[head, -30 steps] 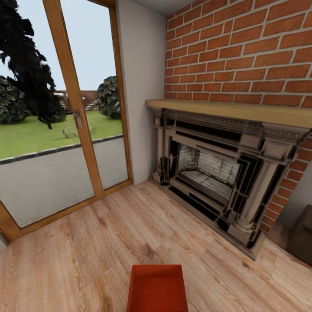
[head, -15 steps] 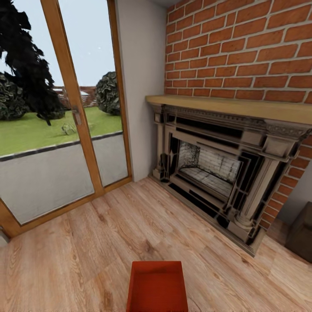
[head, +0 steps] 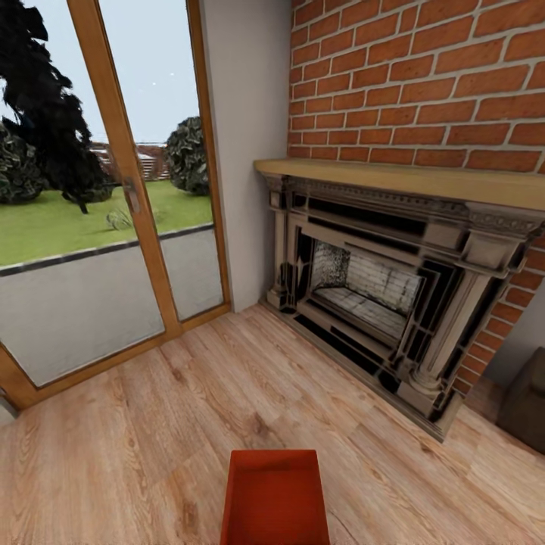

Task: Move the two storage containers from the living room to the garage. In the garage, place one container on the floor and stack the other container on top of it (either order is fine).

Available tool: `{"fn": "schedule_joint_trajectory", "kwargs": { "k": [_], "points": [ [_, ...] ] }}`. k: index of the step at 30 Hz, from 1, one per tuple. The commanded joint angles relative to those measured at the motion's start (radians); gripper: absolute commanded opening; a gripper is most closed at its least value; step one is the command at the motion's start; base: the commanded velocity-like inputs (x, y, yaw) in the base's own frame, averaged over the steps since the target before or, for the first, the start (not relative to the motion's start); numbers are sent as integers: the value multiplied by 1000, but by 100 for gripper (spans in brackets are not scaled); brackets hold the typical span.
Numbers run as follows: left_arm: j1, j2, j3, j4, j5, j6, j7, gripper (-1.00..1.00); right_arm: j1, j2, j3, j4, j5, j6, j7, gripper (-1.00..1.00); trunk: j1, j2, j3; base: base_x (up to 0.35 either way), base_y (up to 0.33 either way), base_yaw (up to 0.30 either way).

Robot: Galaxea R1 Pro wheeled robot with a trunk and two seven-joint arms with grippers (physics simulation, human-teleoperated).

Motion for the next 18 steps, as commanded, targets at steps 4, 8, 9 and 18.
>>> {"fn": "schedule_joint_trajectory", "kwargs": {
  "k": [4, 8, 9, 18],
  "points": [
    [-1, 0, -9, 1, 7, -2, 3, 100, -1, 0, 9, 3, -9, -5, 3, 100, 0, -1, -8, 0, 0, 0],
    [-1, 0, -9, 0, 7, -2, 3, 100, -1, -1, 9, 3, -9, -6, 3, 100, 0, -1, -14, 0, 0, 0],
    [-1, 0, -9, 0, 7, -2, 3, 100, -1, -1, 9, 3, -9, -6, 4, 100, 0, -1, -16, 0, 0, 0],
    [-1, 0, -9, 0, 7, -2, 3, 100, -1, -1, 9, 3, -9, -6, 5, 100, 0, -1, -30, 0, 0, 0]
  ]
}}
